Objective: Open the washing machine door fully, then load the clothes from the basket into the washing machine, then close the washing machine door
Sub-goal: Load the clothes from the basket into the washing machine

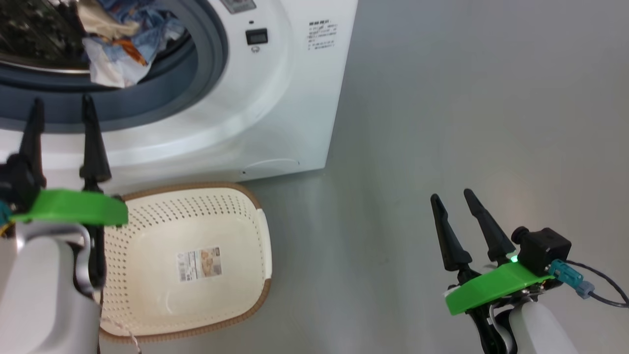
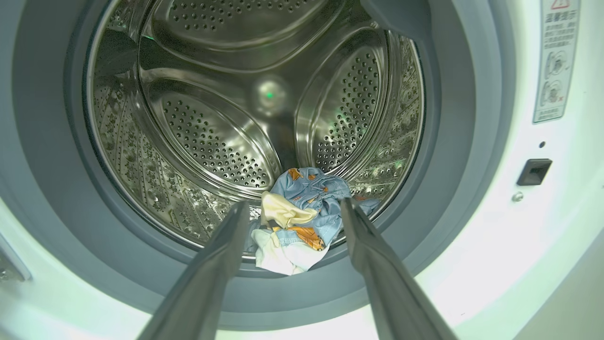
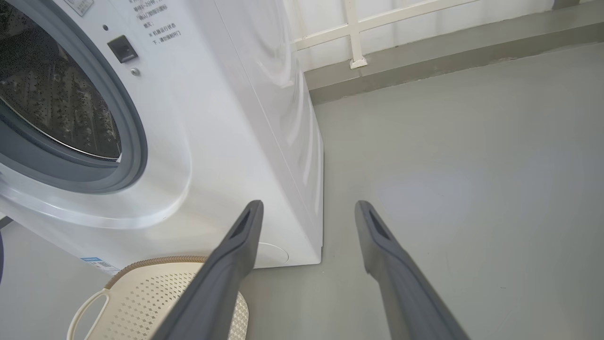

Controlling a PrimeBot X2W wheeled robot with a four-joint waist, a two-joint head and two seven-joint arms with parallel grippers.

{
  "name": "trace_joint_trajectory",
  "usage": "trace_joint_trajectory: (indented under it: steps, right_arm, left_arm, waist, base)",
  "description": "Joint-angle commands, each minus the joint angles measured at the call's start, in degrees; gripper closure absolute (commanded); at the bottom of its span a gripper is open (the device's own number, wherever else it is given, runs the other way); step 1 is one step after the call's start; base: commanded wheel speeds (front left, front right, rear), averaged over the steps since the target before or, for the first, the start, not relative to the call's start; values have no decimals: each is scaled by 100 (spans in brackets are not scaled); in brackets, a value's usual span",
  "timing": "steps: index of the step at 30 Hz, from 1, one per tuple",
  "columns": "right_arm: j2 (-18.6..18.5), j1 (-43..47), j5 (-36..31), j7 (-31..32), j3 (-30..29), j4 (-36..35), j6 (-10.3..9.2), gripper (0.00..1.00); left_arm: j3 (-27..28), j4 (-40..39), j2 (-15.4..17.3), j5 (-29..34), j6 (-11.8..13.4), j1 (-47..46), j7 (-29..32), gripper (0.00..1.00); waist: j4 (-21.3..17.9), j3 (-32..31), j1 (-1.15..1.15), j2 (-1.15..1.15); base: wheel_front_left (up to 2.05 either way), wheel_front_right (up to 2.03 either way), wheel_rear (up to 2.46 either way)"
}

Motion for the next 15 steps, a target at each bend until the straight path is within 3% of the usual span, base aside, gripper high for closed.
trace_joint_trajectory:
  steps: [1,15]
  right_arm:
    - [16,111,-73,-28,148,-99,9,0]
    - [16,443,-366,-28,149,-133,9,0]
  left_arm:
    - [209,-264,186,45,44,181,-46,0]
    - [499,-1528,-199,506,217,2162,-46,0]
  waist:
    - [9,-218,0,0]
    - [-80,-1085,0,0]
  base:
    - [0,0,0]
    - [0,0,0]
